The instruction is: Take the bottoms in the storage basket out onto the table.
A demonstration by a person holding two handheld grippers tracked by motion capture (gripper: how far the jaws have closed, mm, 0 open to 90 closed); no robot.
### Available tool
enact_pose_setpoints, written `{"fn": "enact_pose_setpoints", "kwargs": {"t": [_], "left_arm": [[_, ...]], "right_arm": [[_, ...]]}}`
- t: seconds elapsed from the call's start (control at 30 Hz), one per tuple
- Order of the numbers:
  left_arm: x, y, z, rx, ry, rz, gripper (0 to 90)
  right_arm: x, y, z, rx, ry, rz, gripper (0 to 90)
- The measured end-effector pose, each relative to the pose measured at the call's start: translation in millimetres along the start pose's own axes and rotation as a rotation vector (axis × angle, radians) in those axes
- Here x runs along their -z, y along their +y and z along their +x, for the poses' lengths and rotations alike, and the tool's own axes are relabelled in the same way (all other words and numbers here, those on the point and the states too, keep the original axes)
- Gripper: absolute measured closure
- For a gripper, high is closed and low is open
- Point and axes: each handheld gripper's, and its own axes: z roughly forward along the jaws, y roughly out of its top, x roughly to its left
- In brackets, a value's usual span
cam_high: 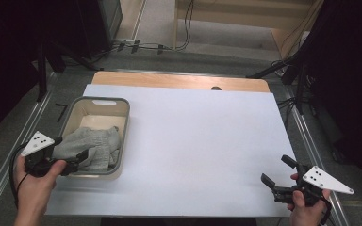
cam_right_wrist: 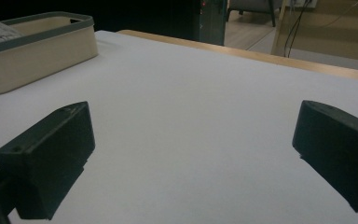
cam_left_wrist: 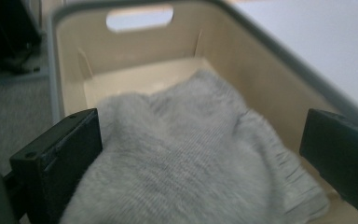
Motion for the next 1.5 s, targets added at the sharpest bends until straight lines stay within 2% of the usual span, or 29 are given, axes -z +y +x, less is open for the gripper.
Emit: {"fn": "enact_pose_setpoints", "kwargs": {"t": [0.07,0.13,0.17,0.2,0.27,0.37,0.43,0.5,0.57,0.63,0.73,0.87,0.93,1.0,1.07,1.13,1.2,1.3,1.33,1.37,1.4,1.47,1.5], "left_arm": [[-3.5,0.3,-1.3,0.005,0.023,0.03,4.6],[-7.3,1.2,-1.8,0.001,0.038,0.08,17.6],[-8.7,1.4,-0.7,0.004,0.045,0.103,21.5],[-8.9,2.1,0.7,0.027,0.049,0.104,23.1],[-9.8,3.4,2.5,0.048,0.065,0.118,30.7],[-14.8,4.5,2.9,0.037,0.062,0.179,39.8],[-14.6,5.7,2.5,0.025,0.076,0.189,48.7],[-13.3,6.4,1.6,0.003,0.091,0.176,60.6],[-11.1,7.3,2.2,0.004,0.084,0.157,70.5],[-9.5,8.9,1.8,-0.001,0.085,0.149,74.3],[-4.9,15.5,-1.0,0.002,0.096,0.104,76.3],[-4.2,34.2,-6.1,-0.008,0.103,0.028,76.9],[-8.9,44.4,-7.5,-0.005,0.119,-0.009,76.7],[-17.3,52.2,-7.3,0.004,0.115,-0.029,76.5],[-29.1,56.6,-5.2,0.014,0.106,-0.013,75.7],[-45.8,57.1,-0.3,0.029,0.053,0.054,72.3],[-54.8,56.4,2.2,0.04,0.014,0.098,68.2],[-55.1,60.5,4.5,0.061,-0.017,0.102,55.5],[-52.9,63.6,4.7,0.048,-0.011,0.096,51.2],[-48.9,68.6,3.0,0.022,0.039,0.08,40.9],[-45.6,73.7,2.1,0.008,0.06,0.074,28.0],[-38.1,84.8,0.9,-0.001,0.06,0.05,13.3],[-34.6,89.6,-0.2,-0.013,0.062,0.036,12.0]], "right_arm": [[0.3,0.1,-0.3,0.001,-0.002,0.0,0.0],[0.1,0.1,-0.2,-0.002,-0.003,0.001,0.0],[-0.4,0.1,-0.3,0.002,-0.003,-0.001,0.0],[-0.7,-0.1,-0.2,0.001,-0.003,0.001,0.0],[-0.9,-0.3,0.0,0.002,-0.003,0.003,0.0],[-0.7,-0.4,-0.1,0.006,-0.008,0.007,0.0],[-0.4,-0.7,-0.2,0.006,-0.011,0.009,0.0],[-0.5,-0.8,-0.4,0.008,-0.012,0.008,0.0],[-0.4,-0.7,-0.3,0.009,-0.014,0.009,0.0],[-0.4,-0.6,-0.4,0.008,-0.014,0.007,0.0],[-0.8,-0.5,-0.6,0.01,-0.016,0.007,0.0],[-2.0,-0.9,-0.4,0.011,-0.014,0.01,0.0],[-2.6,-1.0,0.1,0.011,-0.015,0.013,0.0],[-3.0,-1.3,0.8,0.016,-0.016,0.014,0.0],[-2.9,-1.4,0.8,0.021,-0.018,0.015,0.0],[-2.8,-1.7,0.7,0.018,-0.018,0.015,0.0],[-3.1,-2.2,0.4,0.02,-0.019,0.017,0.0],[-3.6,-2.7,0.1,0.021,-0.019,0.019,0.0],[-3.6,-2.6,0.1,0.021,-0.019,0.02,0.0],[-3.4,-2.5,0.2,0.019,-0.02,0.019,0.0],[-3.2,-2.3,0.0,0.02,-0.02,0.018,0.0],[-3.0,-2.3,-0.2,0.019,-0.02,0.018,0.0],[-3.1,-2.2,-0.3,0.019,-0.02,0.018,0.0]]}}
